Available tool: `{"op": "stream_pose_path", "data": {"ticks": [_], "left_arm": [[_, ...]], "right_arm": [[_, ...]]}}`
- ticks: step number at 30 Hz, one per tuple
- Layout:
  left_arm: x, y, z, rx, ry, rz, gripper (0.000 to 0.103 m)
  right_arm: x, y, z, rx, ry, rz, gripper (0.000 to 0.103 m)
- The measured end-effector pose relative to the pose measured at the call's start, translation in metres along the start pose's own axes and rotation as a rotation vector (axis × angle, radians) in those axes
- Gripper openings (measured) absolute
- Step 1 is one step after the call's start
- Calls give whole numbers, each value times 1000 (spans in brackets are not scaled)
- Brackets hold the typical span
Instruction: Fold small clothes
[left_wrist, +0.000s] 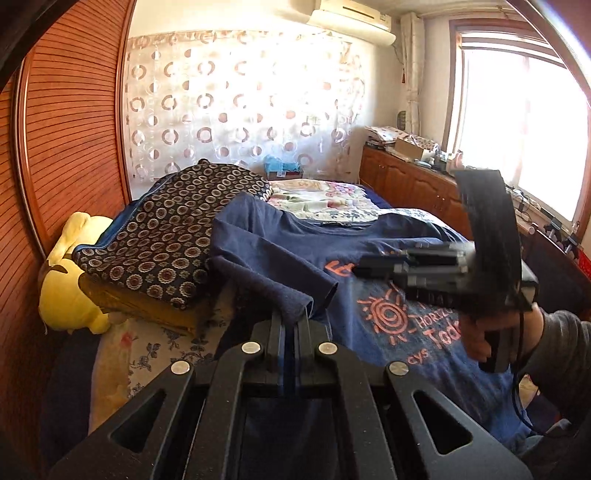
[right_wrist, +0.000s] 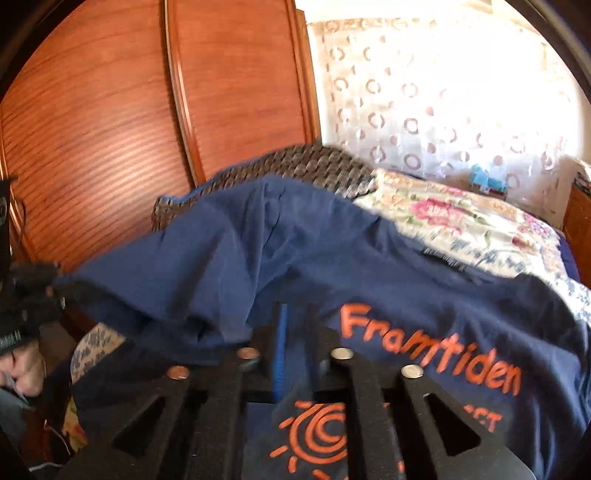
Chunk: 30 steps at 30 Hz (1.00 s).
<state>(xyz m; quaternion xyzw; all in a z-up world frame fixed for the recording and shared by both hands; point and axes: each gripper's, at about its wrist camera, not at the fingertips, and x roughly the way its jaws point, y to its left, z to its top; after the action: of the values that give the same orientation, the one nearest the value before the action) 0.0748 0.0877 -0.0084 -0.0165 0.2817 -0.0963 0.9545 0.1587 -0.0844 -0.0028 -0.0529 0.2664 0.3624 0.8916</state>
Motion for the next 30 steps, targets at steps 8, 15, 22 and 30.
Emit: {"op": "stream_pose_path", "data": {"ticks": [8,15,22,30], "left_arm": [[-3,0,-1,3,-3,-8,4],[-3,-2,-1,3,-3,-15,4],[-4,-4,-2,5,-3,-24,4],[-10,-11,-3,13,4,-46,4]], "right_arm": [[28,20,4,-69,46,69,37],[53,24,17,-85,52,93,37],[48,19,16,-77,52,107,4],[10,7,29,-38,-60,82,2]]}}
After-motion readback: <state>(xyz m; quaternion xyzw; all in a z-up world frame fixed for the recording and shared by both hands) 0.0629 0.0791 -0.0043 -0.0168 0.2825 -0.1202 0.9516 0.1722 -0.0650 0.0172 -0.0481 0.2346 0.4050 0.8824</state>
